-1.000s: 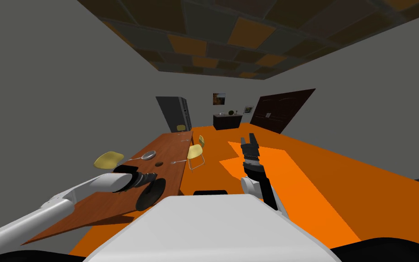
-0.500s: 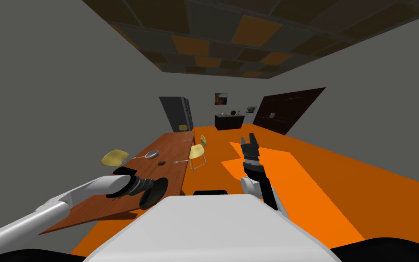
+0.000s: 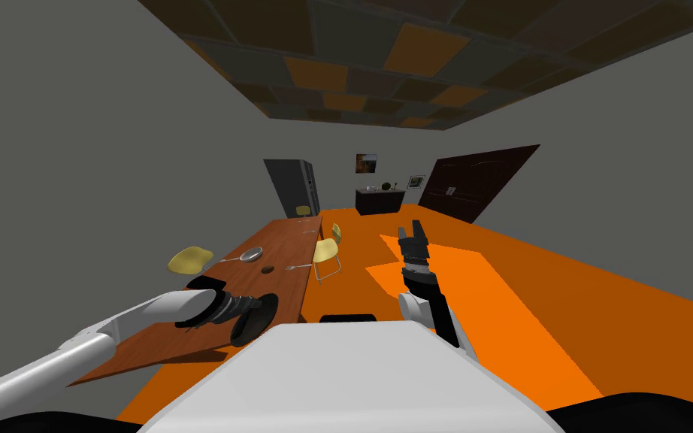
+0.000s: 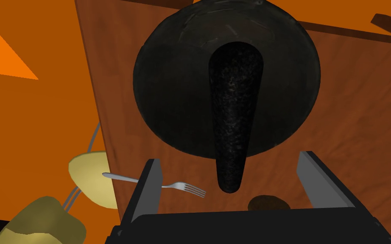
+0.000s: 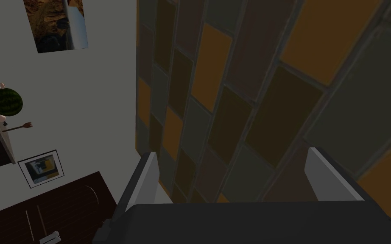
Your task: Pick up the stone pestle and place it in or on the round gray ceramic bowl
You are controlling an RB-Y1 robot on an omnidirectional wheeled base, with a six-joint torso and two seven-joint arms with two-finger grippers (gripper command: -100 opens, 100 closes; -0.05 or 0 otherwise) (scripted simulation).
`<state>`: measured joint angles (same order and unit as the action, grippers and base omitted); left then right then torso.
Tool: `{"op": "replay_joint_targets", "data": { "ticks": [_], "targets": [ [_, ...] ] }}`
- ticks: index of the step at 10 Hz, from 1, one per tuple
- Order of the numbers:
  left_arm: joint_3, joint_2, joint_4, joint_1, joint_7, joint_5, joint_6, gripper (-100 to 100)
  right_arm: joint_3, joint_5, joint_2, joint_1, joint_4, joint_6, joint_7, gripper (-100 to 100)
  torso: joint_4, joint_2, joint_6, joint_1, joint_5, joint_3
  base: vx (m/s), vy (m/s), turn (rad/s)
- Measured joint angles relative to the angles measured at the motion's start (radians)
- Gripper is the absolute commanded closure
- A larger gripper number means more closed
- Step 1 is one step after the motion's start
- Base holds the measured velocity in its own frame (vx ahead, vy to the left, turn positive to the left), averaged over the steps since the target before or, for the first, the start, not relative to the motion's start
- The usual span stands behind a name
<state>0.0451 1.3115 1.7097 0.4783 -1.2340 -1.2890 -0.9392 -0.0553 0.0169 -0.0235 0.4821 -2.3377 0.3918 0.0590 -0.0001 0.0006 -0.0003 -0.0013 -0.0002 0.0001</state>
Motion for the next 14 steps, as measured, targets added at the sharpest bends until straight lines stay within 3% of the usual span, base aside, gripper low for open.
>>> {"op": "replay_joint_targets", "data": {
  "ticks": [1,2,8,9,14],
  "targets": [
    [0.0,0.0,0.0,0.0,0.0,0.0,0.0,0,0.0,0.0,0.0,0.0,0.0,0.0,0.0,0,0.0,0.0,0.0,0.0,0.0,0.0,0.0,0.0,0.0],
    [0.0,0.0,0.0,0.0,0.0,0.0,0.0,-100,0.0,0.0,0.0,0.0,0.0,0.0,0.0,0,0.0,0.0,0.0,0.0,0.0,0.0,0.01,-0.011,0.143],
    [-0.08,0.117,0.052,0.004,-0.024,-0.118,-0.065,-100,0.0,0.0,0.0,0.0,0.0,0.0,0.0,0,0.0,-0.001,0.0,-0.001,0.0,0.0,0.012,-0.017,0.082],
    [-0.082,0.119,0.053,0.005,-0.024,-0.12,-0.067,0,0.0,0.0,0.0,0.0,0.0,0.0,0.0,0,0.0,0.0,0.0,-0.001,0.0,0.0,0.0,0.0,0.0],
    [-0.081,0.118,0.053,0.005,-0.024,-0.119,-0.067,0,0.0,0.0,0.0,0.0,0.0,0.0,0.0,0,0.0,0.0,0.0,0.0,0.0,0.0,0.0,0.0,0.0]
  ]
}}
